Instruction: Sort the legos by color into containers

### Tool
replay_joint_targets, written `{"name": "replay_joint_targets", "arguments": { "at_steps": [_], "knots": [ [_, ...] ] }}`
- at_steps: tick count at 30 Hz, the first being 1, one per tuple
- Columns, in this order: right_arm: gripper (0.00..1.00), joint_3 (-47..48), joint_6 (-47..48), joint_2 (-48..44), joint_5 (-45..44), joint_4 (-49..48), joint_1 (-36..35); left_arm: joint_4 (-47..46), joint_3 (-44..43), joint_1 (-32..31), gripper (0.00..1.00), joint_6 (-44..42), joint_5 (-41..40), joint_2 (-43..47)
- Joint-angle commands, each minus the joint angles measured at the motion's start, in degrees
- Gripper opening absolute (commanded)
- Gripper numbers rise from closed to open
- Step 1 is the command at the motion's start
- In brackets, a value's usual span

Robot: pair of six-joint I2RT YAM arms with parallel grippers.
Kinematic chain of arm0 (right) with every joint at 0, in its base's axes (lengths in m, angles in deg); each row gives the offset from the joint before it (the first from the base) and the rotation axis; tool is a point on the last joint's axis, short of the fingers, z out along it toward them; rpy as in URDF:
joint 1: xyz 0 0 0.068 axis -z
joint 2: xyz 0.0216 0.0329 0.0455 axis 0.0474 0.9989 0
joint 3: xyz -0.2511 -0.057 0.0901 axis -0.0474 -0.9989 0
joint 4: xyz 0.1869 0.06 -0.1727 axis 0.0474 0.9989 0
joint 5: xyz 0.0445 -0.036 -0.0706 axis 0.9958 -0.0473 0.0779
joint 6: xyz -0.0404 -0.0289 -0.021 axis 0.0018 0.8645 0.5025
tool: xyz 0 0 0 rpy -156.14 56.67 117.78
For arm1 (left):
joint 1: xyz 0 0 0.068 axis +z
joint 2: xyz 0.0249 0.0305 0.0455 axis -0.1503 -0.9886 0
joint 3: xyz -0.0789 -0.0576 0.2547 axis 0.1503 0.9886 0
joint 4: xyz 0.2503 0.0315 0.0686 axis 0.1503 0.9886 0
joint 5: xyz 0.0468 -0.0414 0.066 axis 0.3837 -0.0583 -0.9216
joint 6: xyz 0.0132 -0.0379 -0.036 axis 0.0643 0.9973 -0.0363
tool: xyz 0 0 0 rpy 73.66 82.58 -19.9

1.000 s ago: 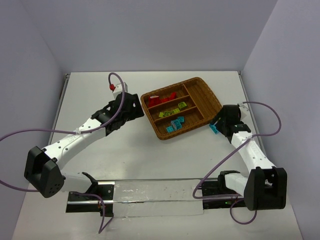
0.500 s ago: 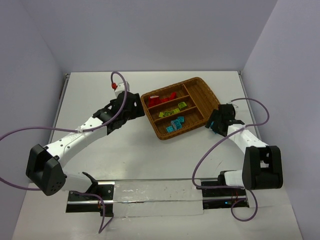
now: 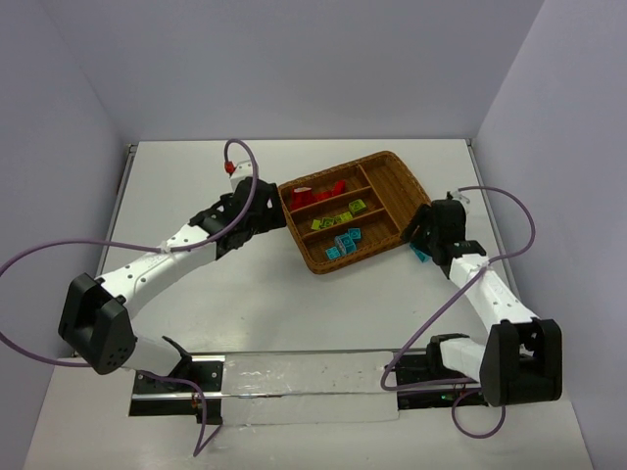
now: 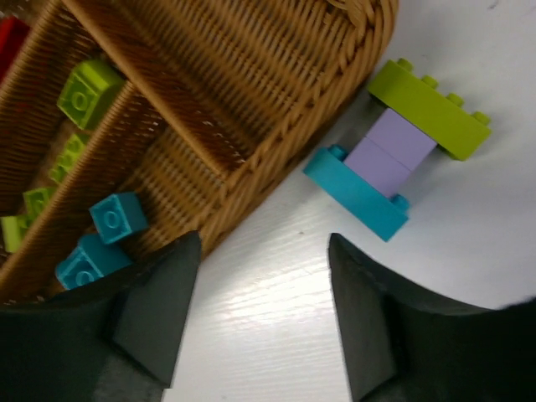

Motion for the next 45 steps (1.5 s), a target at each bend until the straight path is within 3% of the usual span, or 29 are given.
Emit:
{"name": "replay_joint_targets", "arguments": {
  "at_steps": [1, 5, 15, 26, 29, 35, 40, 45],
  "knots": [
    [0.6, 2.47, -5.84, 1.88, 1.08, -3.55, -0.15, -1.7, -3.25, -0.31, 0.86, -0.46, 0.21, -0.62],
    [0.52, 5.0, -7.66, 7.46, 0.35, -3.67, -0.11, -1.59, -2.9, -0.31, 0.86, -0.72, -0.31, 0.01],
    [0.47, 3.97, -7.92, 14.82, 7.5, -12.02, -0.61, -1.49, -1.76, -0.31, 0.86, -1.07, -0.85, 0.78],
    [0.4, 11.66, -3.46, 22.3, 7.84, -11.35, -8.58, -1.42, -1.4, -0.31, 0.86, -0.42, -1.11, 1.14],
    [0.45, 13.75, -1.64, 22.22, 7.84, -8.69, -9.36, -1.85, -0.88, -0.31, 0.86, -0.46, -0.58, 1.39],
    [0.73, 11.04, -0.12, 13.45, -4.02, -1.35, -7.72, -1.44, -1.32, -0.31, 0.86, -0.56, -0.75, 1.22],
    [0.8, 5.81, -0.55, 4.91, -9.24, 2.76, -1.12, -1.76, -1.32, -0.31, 0.86, -0.9, -0.58, 1.84],
    [0.83, 3.95, -3.39, 5.45, -7.63, 5.14, 8.8, -1.88, -1.3, -0.31, 0.86, -0.63, 0.15, 1.58]
  ]
}}
